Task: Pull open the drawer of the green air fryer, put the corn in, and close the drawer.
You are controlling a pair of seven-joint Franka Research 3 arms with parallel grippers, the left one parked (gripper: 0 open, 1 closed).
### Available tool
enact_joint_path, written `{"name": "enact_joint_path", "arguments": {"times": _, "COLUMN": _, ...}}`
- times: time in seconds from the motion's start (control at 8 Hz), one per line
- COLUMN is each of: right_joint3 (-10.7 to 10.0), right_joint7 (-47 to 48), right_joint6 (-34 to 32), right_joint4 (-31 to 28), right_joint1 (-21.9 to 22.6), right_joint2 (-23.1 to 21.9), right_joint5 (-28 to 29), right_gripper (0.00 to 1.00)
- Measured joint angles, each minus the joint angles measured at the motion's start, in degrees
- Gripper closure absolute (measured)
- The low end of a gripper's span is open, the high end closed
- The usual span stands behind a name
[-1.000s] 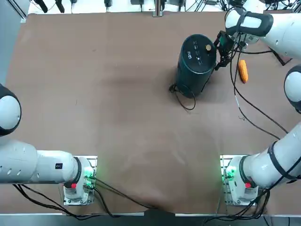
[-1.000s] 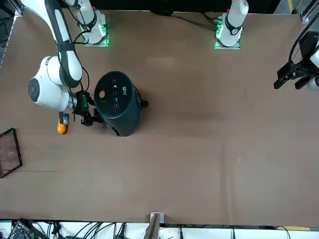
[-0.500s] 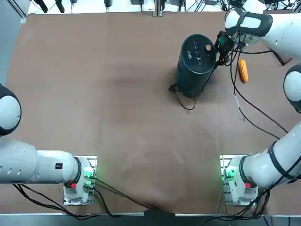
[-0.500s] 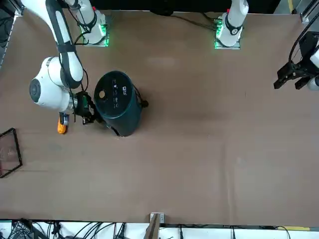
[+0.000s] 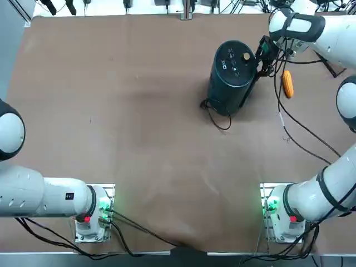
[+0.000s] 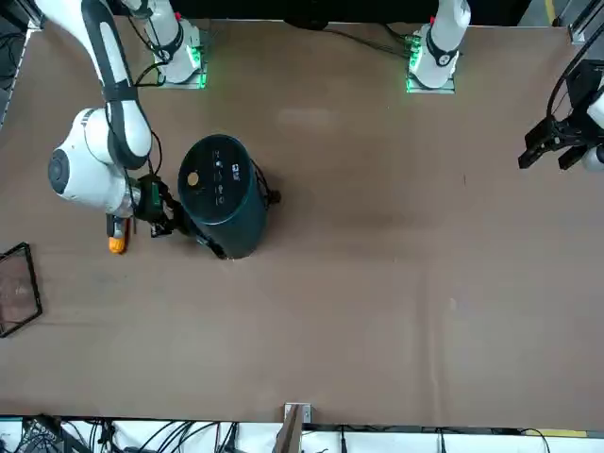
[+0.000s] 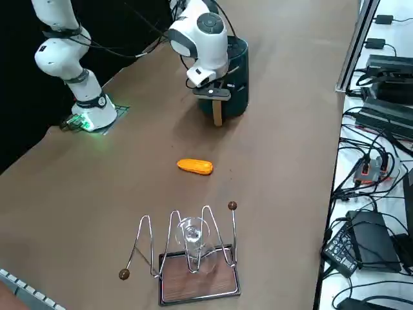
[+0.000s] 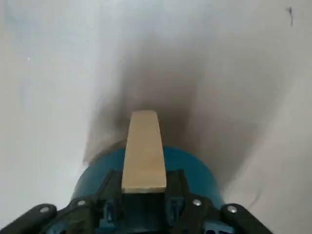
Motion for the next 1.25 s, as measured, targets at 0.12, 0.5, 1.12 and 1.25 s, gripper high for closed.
{"name": "enact_joint_path", "arguments": {"times": 0.12, "right_joint3": 0.0, "right_joint7": -1.2, "right_joint6": 0.0, "right_joint4": 0.1, "right_joint1": -1.3, "right_joint2": 0.0, "right_joint5": 0.0, "right_gripper": 0.53}}
{"name": "enact_joint_path", "arguments": {"times": 0.5, "right_joint3": -0.3, "right_joint7": -4.5, "right_joint6": 0.0, "right_joint4": 0.6, "right_joint1": -4.5, "right_joint2": 0.1, "right_joint5": -0.1, "right_gripper": 0.53}}
{"name": "enact_joint_path", "arguments": {"times": 1.12, "right_joint3": -0.4, "right_joint7": -7.4, "right_joint6": 0.0, "right_joint4": 2.3, "right_joint1": -8.0, "right_joint2": 1.9, "right_joint5": -0.1, "right_gripper": 0.53}}
{"name": "enact_joint_path", "arguments": {"times": 1.25, "right_joint3": -0.3, "right_joint7": -7.4, "right_joint6": 0.0, "right_joint4": 2.5, "right_joint1": -7.9, "right_joint2": 2.3, "right_joint5": -0.1, "right_gripper": 0.52}}
